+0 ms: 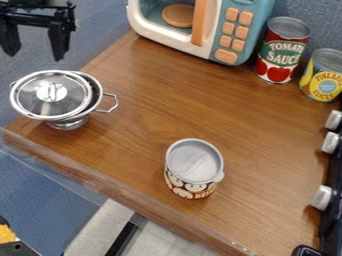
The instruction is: Removing the lid and placing it on the right side of the counter
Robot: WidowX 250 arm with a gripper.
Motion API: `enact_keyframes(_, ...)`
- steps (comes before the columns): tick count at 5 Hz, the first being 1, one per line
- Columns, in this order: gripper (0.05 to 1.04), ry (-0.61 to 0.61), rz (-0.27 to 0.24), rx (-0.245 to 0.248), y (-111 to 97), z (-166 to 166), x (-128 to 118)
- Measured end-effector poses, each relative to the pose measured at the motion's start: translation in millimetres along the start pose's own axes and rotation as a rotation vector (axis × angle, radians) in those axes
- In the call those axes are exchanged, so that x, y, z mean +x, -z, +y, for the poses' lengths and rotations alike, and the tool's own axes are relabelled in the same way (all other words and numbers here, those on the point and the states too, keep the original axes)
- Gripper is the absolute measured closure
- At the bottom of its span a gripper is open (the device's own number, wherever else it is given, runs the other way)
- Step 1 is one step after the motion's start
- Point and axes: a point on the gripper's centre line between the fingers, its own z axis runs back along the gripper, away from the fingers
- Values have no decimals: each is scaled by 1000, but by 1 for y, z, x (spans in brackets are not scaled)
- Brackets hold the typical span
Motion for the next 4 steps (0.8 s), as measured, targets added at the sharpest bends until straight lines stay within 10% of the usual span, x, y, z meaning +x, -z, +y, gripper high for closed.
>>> enact_keyframes(4,134,54,68,-3,45,-9,-2)
